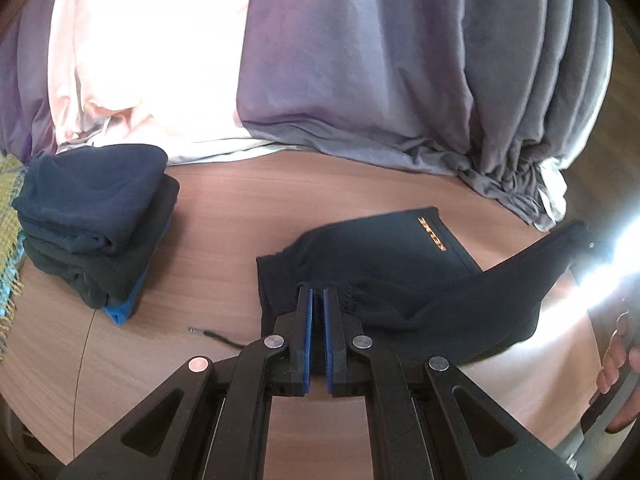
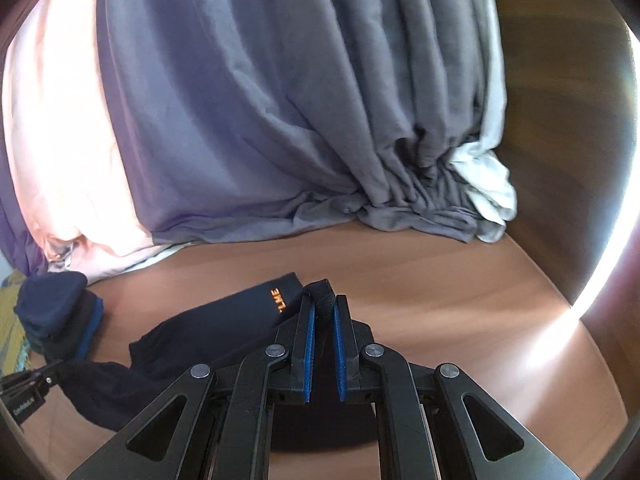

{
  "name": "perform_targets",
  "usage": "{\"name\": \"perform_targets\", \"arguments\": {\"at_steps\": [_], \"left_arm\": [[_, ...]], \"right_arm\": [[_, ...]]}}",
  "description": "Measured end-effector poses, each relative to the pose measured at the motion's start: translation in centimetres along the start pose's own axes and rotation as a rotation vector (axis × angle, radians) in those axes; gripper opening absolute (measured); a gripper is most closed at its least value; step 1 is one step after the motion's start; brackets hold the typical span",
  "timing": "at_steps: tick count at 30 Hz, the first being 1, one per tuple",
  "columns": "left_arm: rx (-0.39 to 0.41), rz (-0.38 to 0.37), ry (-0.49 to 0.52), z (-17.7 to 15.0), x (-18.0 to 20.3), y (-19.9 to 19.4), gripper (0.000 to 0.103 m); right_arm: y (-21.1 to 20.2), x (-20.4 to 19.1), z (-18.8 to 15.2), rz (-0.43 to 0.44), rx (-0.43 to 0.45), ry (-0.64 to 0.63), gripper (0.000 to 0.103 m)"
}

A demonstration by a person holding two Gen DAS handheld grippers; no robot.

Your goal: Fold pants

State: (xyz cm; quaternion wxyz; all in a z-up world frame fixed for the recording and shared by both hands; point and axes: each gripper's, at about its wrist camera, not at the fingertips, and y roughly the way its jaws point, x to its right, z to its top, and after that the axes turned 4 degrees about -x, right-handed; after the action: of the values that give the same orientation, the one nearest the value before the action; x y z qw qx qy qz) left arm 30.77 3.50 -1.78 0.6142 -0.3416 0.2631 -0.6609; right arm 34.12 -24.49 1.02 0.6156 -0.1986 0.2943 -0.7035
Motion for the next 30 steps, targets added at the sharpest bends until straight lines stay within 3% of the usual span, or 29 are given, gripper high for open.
{"name": "perform_targets", "arguments": {"at_steps": [10, 17, 24, 30], "left_arm": [[-0.024, 0.038, -0.102, 2.6, -1.0, 2.5, 0.007], [-0.090, 0.073, -0.142, 3.7, -2.3, 5.9, 0.007], [-0.117, 0.107, -0.126, 4.5, -2.8, 8.3, 0.007], [-0.125, 0.187, -0.084, 5.2, -3.2, 9.5, 0.013]], "right_arm": [[6.2, -1.4, 3.9, 0.084, -0.027, -0.069, 0.010], [11.6, -2.5, 5.4, 0.123, -0.070, -0.087, 0.010], [16.0, -2.6, 5.2, 0.122, -0.145, -0.086, 0.010], [18.7, -2.8, 4.8, 0.104, -0.184, -0.091, 0.010]]}}
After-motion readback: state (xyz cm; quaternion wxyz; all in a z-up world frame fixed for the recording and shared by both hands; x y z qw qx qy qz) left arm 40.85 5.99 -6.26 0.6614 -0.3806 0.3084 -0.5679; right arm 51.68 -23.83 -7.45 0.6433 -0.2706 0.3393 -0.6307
